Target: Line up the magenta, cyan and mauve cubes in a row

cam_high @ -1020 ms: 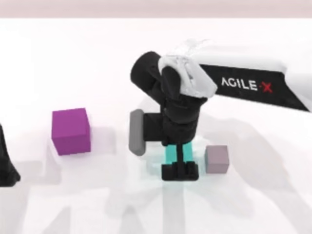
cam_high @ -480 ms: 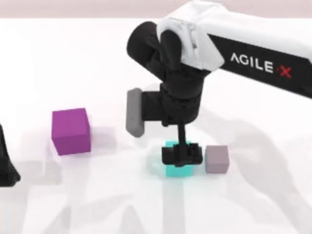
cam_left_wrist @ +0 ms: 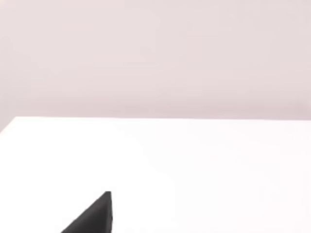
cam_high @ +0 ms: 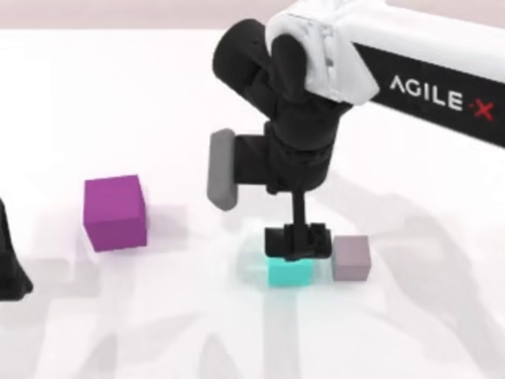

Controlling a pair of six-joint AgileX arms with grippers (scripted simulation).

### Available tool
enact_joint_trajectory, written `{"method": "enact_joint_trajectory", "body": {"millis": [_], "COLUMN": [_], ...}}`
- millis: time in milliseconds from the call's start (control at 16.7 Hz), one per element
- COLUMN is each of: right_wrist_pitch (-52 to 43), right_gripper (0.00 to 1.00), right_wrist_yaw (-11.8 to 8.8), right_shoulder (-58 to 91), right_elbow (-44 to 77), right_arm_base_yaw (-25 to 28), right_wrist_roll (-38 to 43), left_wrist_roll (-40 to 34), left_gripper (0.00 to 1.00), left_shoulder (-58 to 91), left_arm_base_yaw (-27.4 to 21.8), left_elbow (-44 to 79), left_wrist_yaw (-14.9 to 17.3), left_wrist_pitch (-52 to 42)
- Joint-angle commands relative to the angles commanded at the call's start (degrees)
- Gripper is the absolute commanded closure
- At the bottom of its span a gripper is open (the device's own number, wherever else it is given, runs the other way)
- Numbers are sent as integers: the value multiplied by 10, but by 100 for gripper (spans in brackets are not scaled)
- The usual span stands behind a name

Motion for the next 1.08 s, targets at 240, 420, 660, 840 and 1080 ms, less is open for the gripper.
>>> {"method": "enact_joint_trajectory", "body": {"millis": [240,420,660,840,1080], "right_wrist_pitch": [72,156,287,389,513], "right_gripper": [0,0,0,0,0], "right_wrist_yaw": [-10,-19,-28,-29,-22], "right_shoulder": [-105,-244,-484,-676,-906], "right_elbow": [-82,-188,-383,-551,-762], "right_arm_base_yaw": [-45,-97,-182,-249,-324], "right_wrist_roll": [36,82,166,238,327], "left_wrist_roll": [-25,-53,-95,-128,-170], "left_gripper": [0,0,0,0,0], "left_shoulder": [97,228,456,631,831], "left_arm_base_yaw": [-16,-34,-61,-83,-111], "left_elbow": [92,199,363,487,643], "left_wrist_yaw": [1,0,-1,-1,-2], "left_wrist_pitch": [-66,-144,-268,-366,-488]}}
